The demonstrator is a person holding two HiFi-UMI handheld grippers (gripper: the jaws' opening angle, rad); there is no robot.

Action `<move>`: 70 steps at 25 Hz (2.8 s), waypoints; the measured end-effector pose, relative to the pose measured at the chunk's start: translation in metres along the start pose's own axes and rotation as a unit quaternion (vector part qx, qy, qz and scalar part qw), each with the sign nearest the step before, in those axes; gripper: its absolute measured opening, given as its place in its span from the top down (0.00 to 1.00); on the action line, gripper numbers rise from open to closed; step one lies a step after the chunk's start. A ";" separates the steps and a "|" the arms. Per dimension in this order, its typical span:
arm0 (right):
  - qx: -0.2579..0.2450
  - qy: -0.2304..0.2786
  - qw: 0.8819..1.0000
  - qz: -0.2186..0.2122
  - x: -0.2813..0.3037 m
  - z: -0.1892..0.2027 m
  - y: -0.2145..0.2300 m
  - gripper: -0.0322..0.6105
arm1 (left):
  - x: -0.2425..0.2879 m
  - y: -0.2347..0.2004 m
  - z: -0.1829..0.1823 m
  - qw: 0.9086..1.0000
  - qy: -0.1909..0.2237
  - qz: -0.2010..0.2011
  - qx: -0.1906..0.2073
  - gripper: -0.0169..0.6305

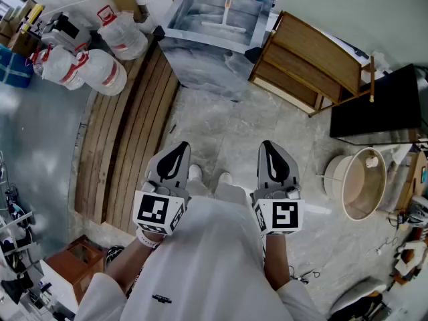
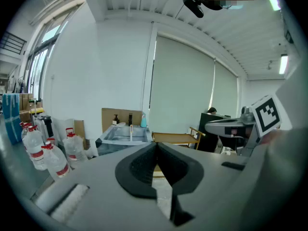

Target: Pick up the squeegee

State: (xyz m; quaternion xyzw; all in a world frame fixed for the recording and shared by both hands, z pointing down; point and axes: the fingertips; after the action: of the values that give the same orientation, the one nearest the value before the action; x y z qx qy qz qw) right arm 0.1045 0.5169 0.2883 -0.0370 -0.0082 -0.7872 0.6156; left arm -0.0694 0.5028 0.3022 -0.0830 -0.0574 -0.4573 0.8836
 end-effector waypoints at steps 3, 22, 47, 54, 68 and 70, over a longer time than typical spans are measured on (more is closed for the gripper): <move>-0.003 0.007 1.000 -0.013 0.008 -0.003 -0.014 0.94 | -0.003 -0.006 0.002 1.000 -0.002 -0.002 -0.004 0.97; -0.006 0.002 1.000 0.003 0.086 -0.005 -0.075 0.94 | -0.017 -0.118 -0.008 0.999 0.026 -0.008 -0.023 0.96; 0.009 -0.021 0.999 -0.047 0.335 0.013 -0.014 0.94 | 0.167 -0.243 -0.019 0.998 -0.018 -0.045 -0.032 0.96; 0.006 -0.020 0.997 -0.071 0.447 -0.003 0.053 0.94 | 0.285 -0.272 -0.063 0.998 -0.010 -0.058 -0.027 0.96; 0.041 -0.009 0.995 -0.092 0.535 0.008 0.113 0.94 | 0.398 -0.286 -0.094 0.998 -0.005 -0.069 0.003 0.97; 0.043 -0.007 0.996 -0.084 0.540 0.007 0.117 0.94 | 0.403 -0.289 -0.088 0.998 -0.014 -0.068 -0.006 0.97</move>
State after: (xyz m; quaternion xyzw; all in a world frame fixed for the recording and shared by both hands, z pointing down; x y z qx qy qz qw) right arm 0.0895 -0.0337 0.3280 -0.0158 -0.0493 -0.8347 0.5483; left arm -0.0718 -0.0013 0.3147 -0.0908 -0.0721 -0.5159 0.8488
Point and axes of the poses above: the fingertips, and each gripper's own axes: x forward along the fingers, y to its right, z out of its underside, and after that the axes turned 9 degrees about y, right-handed
